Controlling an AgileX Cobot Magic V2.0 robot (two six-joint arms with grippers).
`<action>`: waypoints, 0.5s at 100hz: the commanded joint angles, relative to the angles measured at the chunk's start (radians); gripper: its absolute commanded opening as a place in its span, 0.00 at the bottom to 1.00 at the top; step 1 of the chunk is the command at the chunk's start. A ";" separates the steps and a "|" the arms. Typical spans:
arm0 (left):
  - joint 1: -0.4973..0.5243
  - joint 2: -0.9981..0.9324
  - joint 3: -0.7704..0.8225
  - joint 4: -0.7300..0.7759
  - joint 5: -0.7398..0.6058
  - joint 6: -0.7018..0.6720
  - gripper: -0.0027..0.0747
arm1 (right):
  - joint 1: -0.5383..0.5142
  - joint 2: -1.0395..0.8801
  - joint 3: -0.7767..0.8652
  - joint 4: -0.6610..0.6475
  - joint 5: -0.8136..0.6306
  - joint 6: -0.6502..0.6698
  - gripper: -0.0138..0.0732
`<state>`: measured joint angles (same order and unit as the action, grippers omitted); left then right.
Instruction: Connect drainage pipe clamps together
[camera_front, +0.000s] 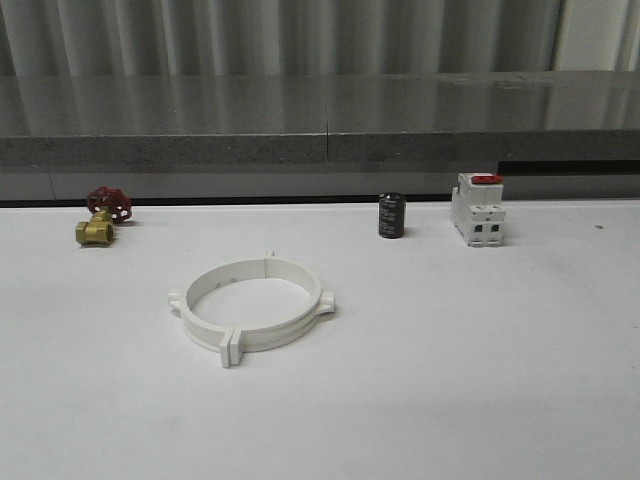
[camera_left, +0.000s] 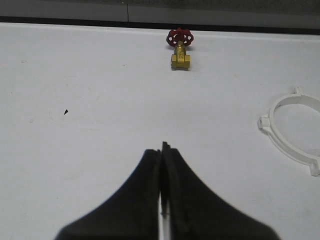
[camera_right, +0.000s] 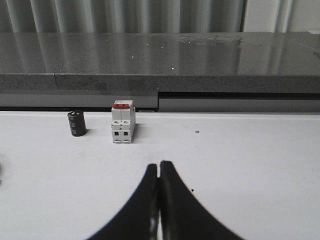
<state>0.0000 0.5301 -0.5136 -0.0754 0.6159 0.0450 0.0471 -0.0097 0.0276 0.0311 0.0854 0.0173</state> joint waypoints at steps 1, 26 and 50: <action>0.001 0.002 -0.026 -0.009 -0.069 -0.002 0.01 | 0.001 -0.018 -0.017 -0.011 -0.091 -0.009 0.08; 0.001 0.002 -0.026 -0.009 -0.069 -0.002 0.01 | 0.001 -0.018 -0.017 -0.011 -0.091 -0.009 0.08; 0.001 0.002 -0.021 0.014 -0.062 -0.002 0.01 | 0.001 -0.018 -0.017 -0.011 -0.091 -0.009 0.08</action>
<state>0.0000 0.5301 -0.5125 -0.0696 0.6178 0.0450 0.0471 -0.0097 0.0276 0.0311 0.0854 0.0173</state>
